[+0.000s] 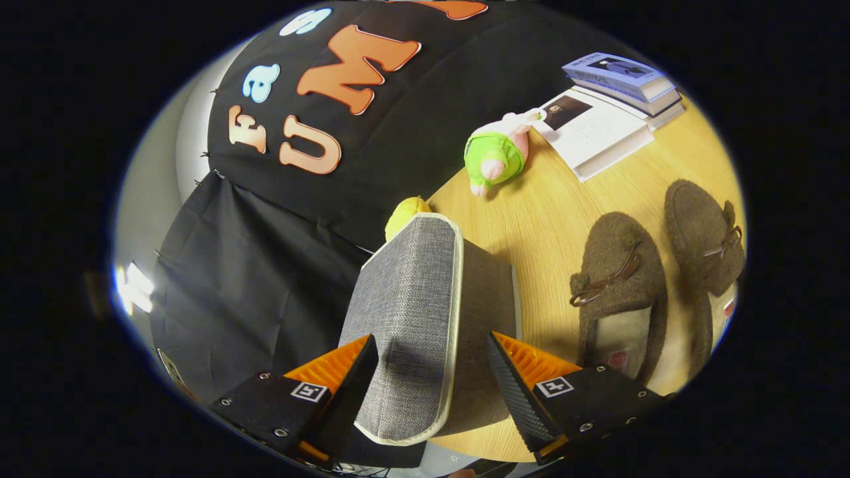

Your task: Open the storage box then place both shoes into the box .Put the left shoe in first, then the right shoe, with the right side of both shoes facing outward in a uniform manner.

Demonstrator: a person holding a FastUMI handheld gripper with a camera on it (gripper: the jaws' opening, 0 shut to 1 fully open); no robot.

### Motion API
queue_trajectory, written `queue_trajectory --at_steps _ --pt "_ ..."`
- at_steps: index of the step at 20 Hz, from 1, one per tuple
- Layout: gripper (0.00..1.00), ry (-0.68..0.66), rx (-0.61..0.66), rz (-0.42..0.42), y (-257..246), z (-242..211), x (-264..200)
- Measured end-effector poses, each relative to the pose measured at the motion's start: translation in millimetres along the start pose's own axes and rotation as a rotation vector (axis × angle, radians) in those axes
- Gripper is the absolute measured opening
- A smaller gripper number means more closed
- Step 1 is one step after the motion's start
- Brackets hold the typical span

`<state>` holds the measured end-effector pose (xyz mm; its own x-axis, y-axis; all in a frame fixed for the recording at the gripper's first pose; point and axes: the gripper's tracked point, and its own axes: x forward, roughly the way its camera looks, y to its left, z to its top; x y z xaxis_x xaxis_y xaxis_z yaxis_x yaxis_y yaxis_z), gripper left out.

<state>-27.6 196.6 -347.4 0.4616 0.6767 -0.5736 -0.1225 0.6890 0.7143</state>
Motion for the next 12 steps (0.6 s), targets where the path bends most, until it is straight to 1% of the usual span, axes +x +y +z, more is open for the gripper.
queue_trajectory --at_steps 4,8,10,11,12 --pt "0.98 0.040 0.073 0.065 7 -13 13" --pt "0.97 0.043 0.114 0.091 10 -14 14" --pt "0.91 0.025 0.122 0.092 11 -7 11" --pt "0.83 0.015 0.126 0.091 11 -4 7" --pt "0.79 0.017 0.133 0.090 10 -2 5"
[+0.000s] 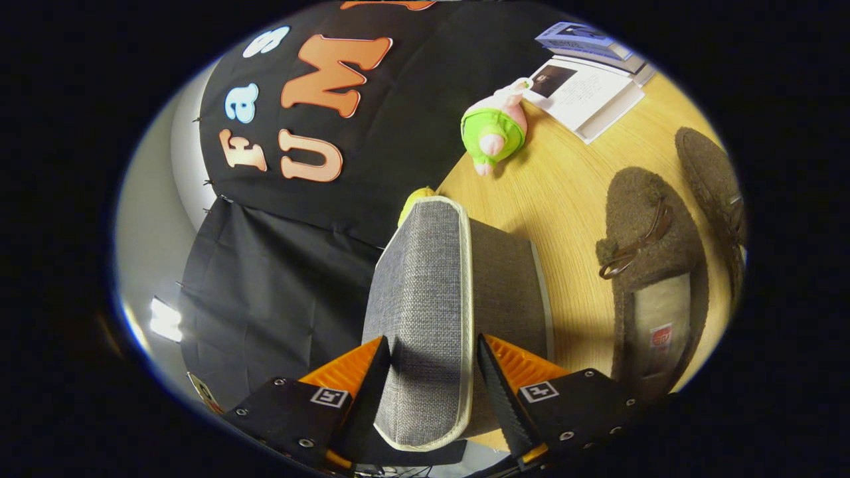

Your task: Open the storage box then place both shoes into the box .Put the left shoe in first, then the right shoe, with the right side of both shoes facing outward in a uniform manner.

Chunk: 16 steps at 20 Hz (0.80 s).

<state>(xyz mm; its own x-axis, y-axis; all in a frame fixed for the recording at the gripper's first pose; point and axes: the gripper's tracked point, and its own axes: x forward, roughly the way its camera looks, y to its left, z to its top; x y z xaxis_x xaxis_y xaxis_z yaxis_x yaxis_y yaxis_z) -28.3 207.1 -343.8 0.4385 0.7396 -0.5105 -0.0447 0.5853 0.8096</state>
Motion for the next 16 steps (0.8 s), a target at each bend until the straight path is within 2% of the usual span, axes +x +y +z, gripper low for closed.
queue_trajectory --at_steps 1,2,4,7,9,12,16 --pt "0.68 0.002 0.000 -0.013 -2 2 -3" --pt "0.64 0.002 -0.005 -0.023 -4 3 -5" --pt "0.45 -0.011 -0.012 -0.042 -4 9 -11" --pt "0.19 -0.038 -0.008 -0.007 7 14 -19" --pt "0.09 -0.056 0.016 -0.001 13 17 -23" --pt "0.01 -0.070 0.007 0.021 34 19 -24" --pt "0.01 -0.064 -0.037 0.031 67 20 -22"
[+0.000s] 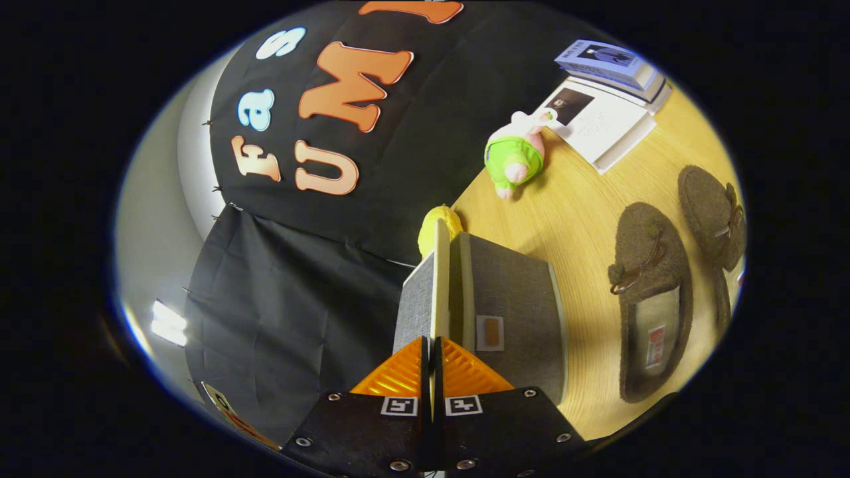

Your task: Open the storage box then place both shoes into the box .Put the left shoe in first, then the right shoe, with the right side of both shoes facing outward in a uniform manner.

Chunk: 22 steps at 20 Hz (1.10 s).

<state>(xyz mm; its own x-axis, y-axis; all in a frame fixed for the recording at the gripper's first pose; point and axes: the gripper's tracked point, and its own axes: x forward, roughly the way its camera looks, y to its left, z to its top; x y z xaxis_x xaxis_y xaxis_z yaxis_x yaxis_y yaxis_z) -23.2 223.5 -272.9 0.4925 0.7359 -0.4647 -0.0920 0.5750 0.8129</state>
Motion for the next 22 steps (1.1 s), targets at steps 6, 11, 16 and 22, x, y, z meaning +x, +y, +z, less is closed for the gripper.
queue_trajectory --at_steps 6,11,16,22 --pt "0.01 -0.029 -0.059 0.066 65 13 4" --pt "0.02 -0.039 -0.136 0.099 115 11 17" --pt "0.03 -0.009 -0.204 0.122 155 -8 43" --pt "0.03 0.023 -0.247 0.136 195 -37 77"
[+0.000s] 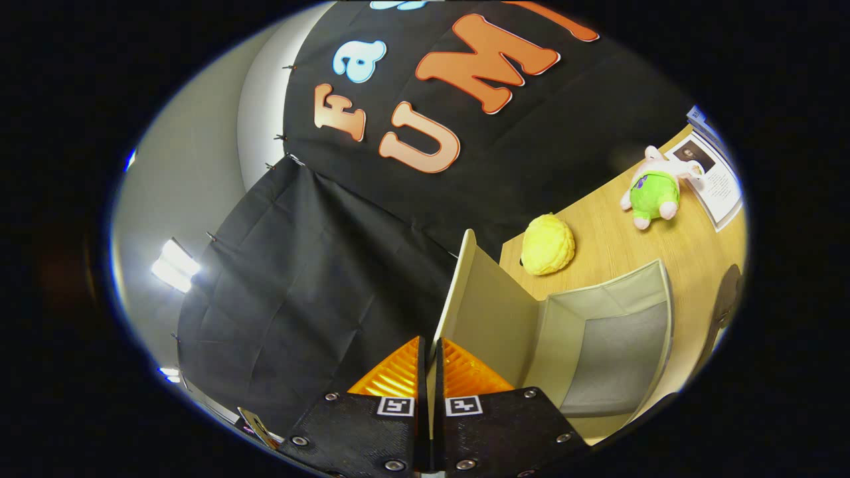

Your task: Open the storage box then place both shoes into the box .Put the left shoe in first, then the right shoe, with the right side of both shoes facing outward in a uniform manner.

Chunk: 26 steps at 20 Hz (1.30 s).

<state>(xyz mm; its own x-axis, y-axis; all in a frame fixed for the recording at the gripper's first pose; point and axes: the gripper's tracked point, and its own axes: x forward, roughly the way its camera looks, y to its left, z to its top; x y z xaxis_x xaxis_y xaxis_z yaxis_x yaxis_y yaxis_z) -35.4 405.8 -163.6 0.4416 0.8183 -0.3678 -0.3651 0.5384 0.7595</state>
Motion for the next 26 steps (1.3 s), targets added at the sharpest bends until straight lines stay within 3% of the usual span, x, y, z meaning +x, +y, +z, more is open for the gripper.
queue_trajectory --at_steps 8,14,15,19,21,26 --pt "0.05 0.043 -0.039 0.014 27 -40 48" --pt "0.15 0.079 -0.058 0.021 33 -56 60" --pt "0.26 0.076 -0.070 0.021 32 -56 61" --pt "0.89 0.083 -0.139 -0.023 22 -58 45" --pt "0.97 0.044 -0.188 -0.080 1 -47 27" --pt "0.98 -0.076 -0.234 -0.222 -56 -2 -34"
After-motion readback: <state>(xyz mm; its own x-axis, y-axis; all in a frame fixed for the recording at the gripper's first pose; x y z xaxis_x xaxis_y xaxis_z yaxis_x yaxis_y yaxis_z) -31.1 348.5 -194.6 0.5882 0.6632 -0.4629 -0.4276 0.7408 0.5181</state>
